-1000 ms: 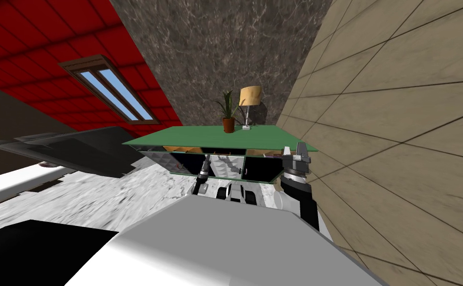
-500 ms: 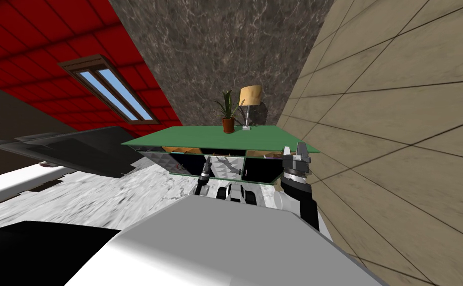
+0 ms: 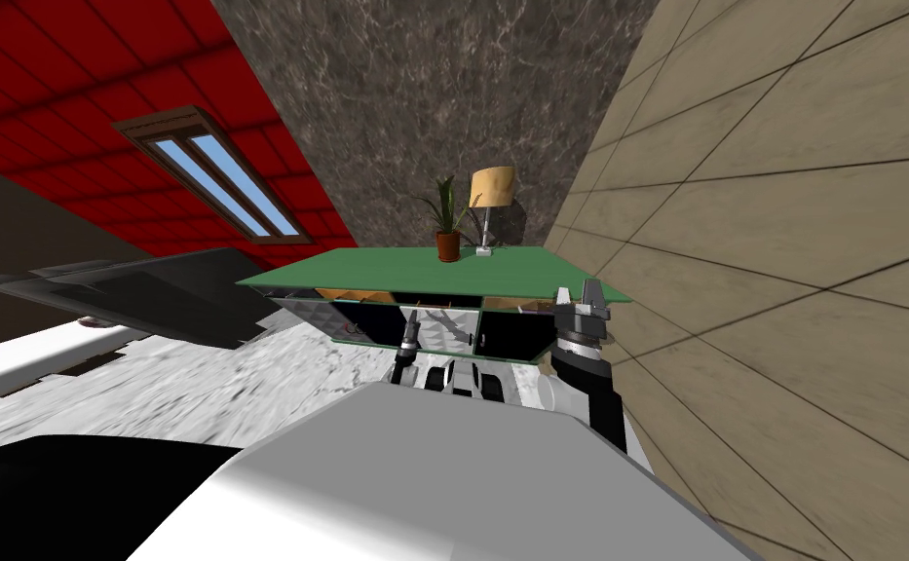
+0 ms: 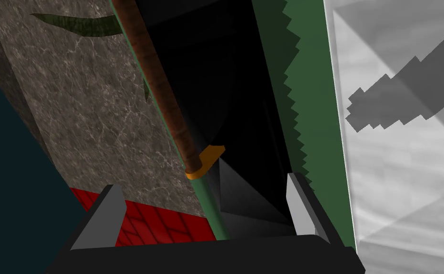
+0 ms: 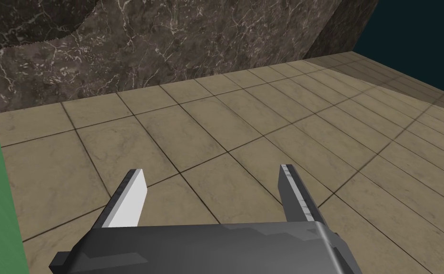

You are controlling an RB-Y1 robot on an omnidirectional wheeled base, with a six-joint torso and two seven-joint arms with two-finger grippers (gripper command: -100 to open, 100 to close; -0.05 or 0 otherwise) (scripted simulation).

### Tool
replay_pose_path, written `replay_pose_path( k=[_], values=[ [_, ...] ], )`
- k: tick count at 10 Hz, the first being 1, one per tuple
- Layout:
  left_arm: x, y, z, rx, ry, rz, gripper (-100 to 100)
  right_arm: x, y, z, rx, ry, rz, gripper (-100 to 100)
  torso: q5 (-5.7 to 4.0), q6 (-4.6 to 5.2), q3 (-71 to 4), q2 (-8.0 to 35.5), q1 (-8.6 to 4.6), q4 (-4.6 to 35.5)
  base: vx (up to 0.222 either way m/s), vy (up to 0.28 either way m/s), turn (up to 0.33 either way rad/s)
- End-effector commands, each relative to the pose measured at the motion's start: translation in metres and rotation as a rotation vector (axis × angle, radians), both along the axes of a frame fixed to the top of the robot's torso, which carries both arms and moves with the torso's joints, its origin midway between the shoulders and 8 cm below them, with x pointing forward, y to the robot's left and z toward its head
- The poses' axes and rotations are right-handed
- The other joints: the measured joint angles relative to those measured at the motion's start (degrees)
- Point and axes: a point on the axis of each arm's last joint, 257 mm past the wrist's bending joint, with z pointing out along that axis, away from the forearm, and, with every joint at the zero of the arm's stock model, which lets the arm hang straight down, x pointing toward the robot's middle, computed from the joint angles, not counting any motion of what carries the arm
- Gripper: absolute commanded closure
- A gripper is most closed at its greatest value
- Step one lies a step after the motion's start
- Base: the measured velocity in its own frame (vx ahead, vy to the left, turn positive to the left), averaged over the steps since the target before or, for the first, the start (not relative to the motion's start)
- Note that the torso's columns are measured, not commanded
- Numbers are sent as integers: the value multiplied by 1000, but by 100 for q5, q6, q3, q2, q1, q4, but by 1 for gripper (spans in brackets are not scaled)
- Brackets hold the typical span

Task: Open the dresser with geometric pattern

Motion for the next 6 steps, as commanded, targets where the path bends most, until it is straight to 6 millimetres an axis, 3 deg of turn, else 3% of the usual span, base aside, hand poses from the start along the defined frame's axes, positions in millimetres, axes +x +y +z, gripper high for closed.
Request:
replay_pose_path(
  k=[1, 6],
  values=[
    [-1, -16, -6, -57, 1, 5, -100, 0, 0, 0, 0, 0, 0, 0, 0, 0, 0, -1, 0, 0, 12, -3, 3],
    [26, -14, 11, -45, 0, -3, -100, 0, 0, 0, 0, 0, 0, 0, 0, 0, 0, -1, -1, 0, -13, -4, 13]
  ],
)
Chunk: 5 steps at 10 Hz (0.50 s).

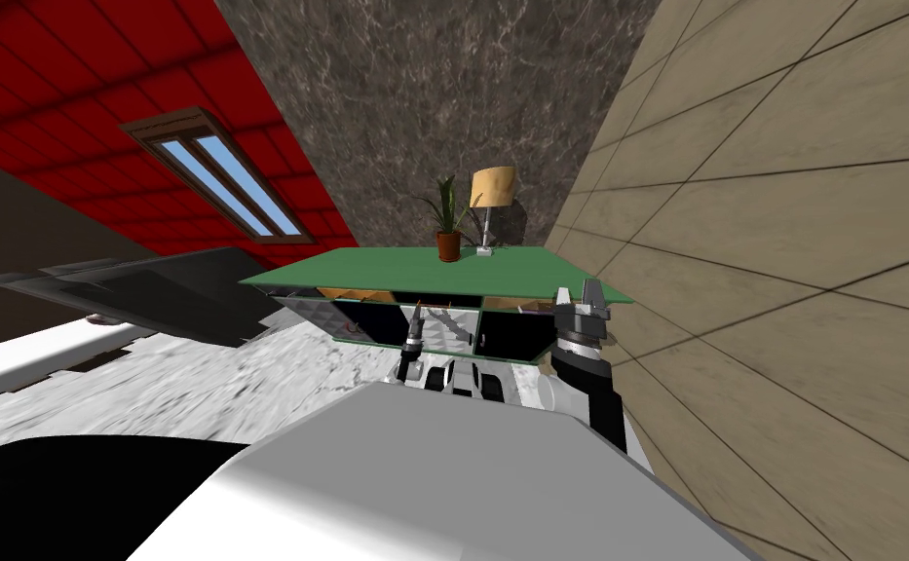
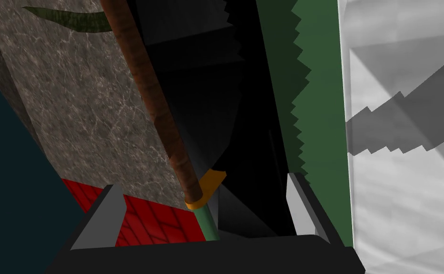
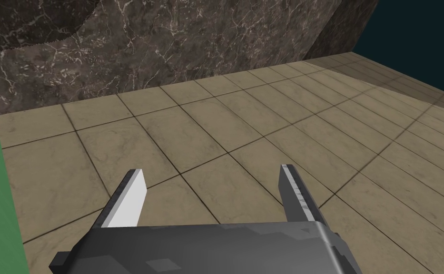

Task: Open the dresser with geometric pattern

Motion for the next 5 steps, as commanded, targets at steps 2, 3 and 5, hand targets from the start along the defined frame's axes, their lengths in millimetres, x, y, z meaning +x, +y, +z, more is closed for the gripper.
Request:
replay_pose_path(
  k=[2, 3, 5],
  values=[
    [19, -1, 12, 0, 2, -5, -100, 0, 0, 0, 0, 0, 0, 0, 0, 0, -2, -3, 1, -1, -18, -5, 20],
    [16, -1, 10, 0, 0, -4, -100, 0, 0, 0, 0, 0, 0, 0, 0, 0, -3, -4, 0, -1, -7, -2, 1],
    [4, 0, 3, 0, 2, -1, 100, 0, 0, 0, 0, 0, 0, 0, -9, 1, 0, 7, -7, 16, 11, 5, -20]
  ],
)
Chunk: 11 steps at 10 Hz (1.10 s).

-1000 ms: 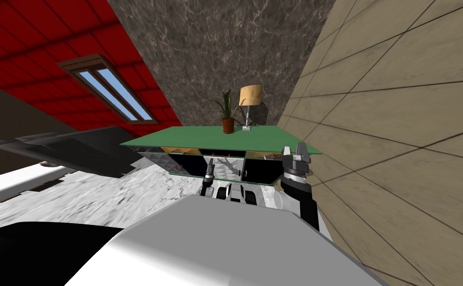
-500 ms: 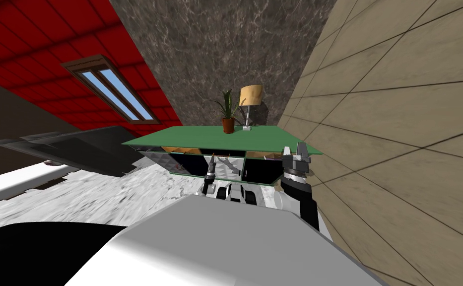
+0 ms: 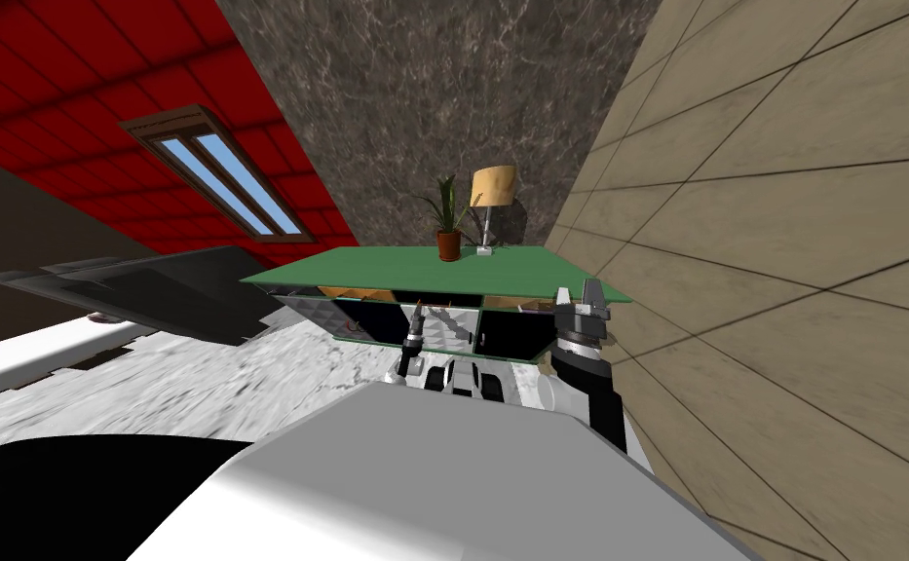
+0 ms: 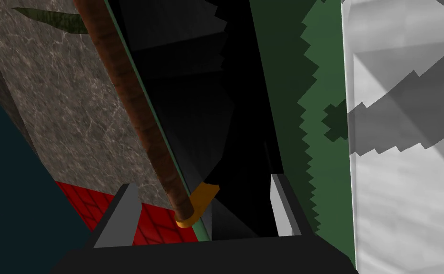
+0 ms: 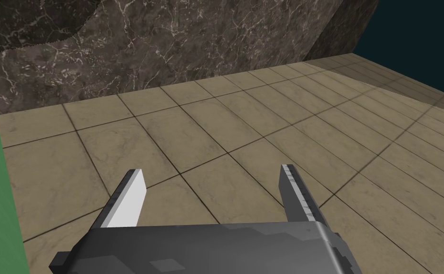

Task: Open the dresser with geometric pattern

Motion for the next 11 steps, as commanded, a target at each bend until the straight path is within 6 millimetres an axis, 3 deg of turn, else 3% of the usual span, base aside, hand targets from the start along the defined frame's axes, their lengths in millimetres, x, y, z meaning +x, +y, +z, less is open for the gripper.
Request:
replay_pose_path(
  k=[1, 3, 7, 10, 11],
  values=[
    [-15, 0, -5, 0, -11, 2, 100, 0, 0, 0, 0, 0, 0, 0, -4, 1, 10, 9, -9, 2, 28, 11, -16],
    [-31, 0, -13, 0, -11, 6, 100, 0, 0, 0, 0, 0, 0, 0, 7, 1, 6, -2, -1, -16, 20, 7, -15],
    [-14, -1, -3, -1, -12, -3, 100, 0, 0, 0, 0, 0, 0, 0, 7, 3, 21, 26, -5, -9, -96, -3, 22],
    [4, -4, 9, 1, -10, -16, 100, 0, 0, 0, 0, 0, 0, 0, -10, -5, 22, 40, -13, 17, -186, -13, 40],
    [-2, -2, 1, -1, 7, -11, 100, 0, 0, 0, 0, 0, 0, 0, -14, 0, 25, 43, -22, 24, -91, -11, 11]
  ],
)
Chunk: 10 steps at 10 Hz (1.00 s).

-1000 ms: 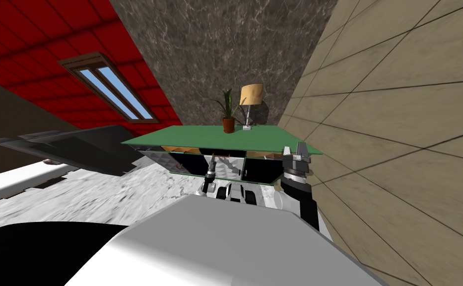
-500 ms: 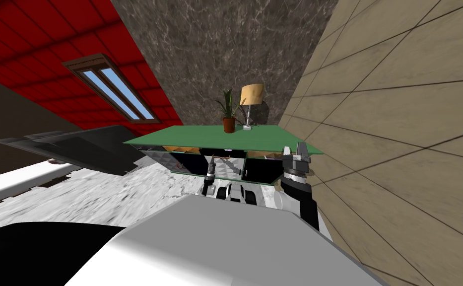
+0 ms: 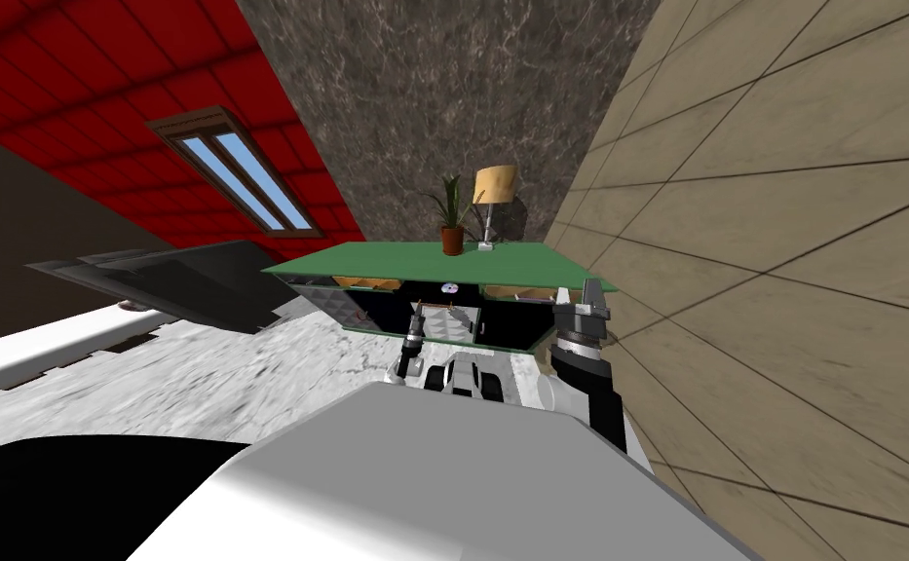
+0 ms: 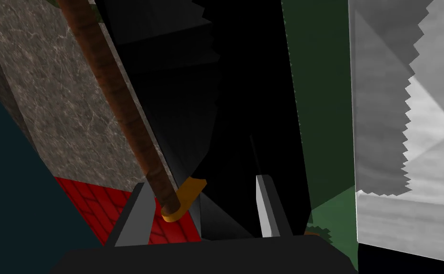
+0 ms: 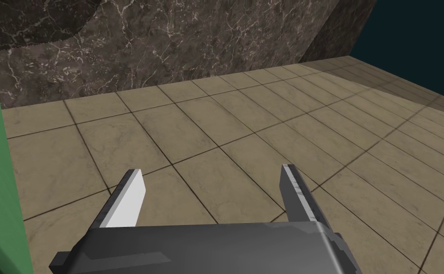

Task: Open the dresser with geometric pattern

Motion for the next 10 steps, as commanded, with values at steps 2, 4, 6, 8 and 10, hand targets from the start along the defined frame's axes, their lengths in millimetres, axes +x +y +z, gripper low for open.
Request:
replay_pose_path(
  k=[2, 4, 6, 8, 10],
  values=[
    [-13, 21, -2, 1, 11, 20, -100, 0, 0, 0, 0, 0, 0, 0, 7, 0, -43, -76, 1, -33, 31, -50, -26],
    [-26, 40, -1, 3, 11, 36, -100, 0, 0, 0, 0, 0, 0, 0, 21, -1, -45, -82, 23, -48, 77, -64, -22],
    [-39, 57, 4, 5, 8, 47, -100, 0, 0, 0, 0, 0, 0, 0, 25, -1, -27, -52, 36, -40, 65, -47, -19],
    [-53, 72, 8, 6, 7, 56, -100, 0, 0, 0, 0, 0, 0, 0, 22, -1, -21, -45, 27, -38, 57, -58, -24],
    [-66, 86, 13, 6, 6, 62, -100, 0, 0, 0, 0, 0, 0, 0, 22, 0, -26, -51, 25, -40, 49, -62, -24]
  ],
)
